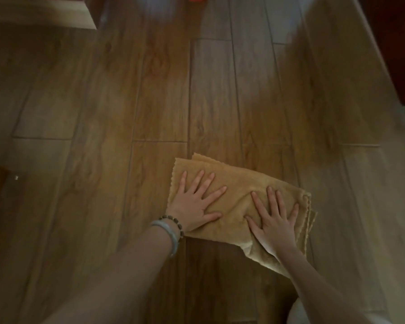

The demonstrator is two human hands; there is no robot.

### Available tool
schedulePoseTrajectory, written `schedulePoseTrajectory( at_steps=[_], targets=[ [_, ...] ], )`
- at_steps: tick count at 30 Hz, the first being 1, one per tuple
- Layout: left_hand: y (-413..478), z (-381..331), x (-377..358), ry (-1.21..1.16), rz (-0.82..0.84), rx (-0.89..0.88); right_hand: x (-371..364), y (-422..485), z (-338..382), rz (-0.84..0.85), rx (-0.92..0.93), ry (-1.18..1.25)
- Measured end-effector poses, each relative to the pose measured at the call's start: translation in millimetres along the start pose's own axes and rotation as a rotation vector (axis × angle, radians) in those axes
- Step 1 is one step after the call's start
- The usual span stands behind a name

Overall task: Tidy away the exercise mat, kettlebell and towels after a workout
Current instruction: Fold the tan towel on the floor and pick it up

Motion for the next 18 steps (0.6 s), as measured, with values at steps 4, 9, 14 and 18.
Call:
schedulePoseTrajectory(
  at_steps=[4,9,14,18],
  targets=[
    [47,-14,15,-0.004,-0.083,-0.036,15,34,-44,0.033,0.091,-0.059],
    [95,-7,30,0.002,-0.107,0.023,37,92,-65,0.019,0.217,-0.087],
    [144,18,50,-0.066,-0.093,0.189,62,185,-63,-0.009,0.337,-0.126],
    [172,34,61,-0.052,-0.067,0.249,71,243,-40,0.027,0.527,-0.176]
  ],
)
Point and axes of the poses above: each hand's wrist, its own y-axis towards the middle knuckle, its own x-axis out of the back of the hand, z = x × y, the point moved 10 cm from there along y, towards the middle knuckle, and after that the axes turned 6 degrees about y, right-handed, at the moved point
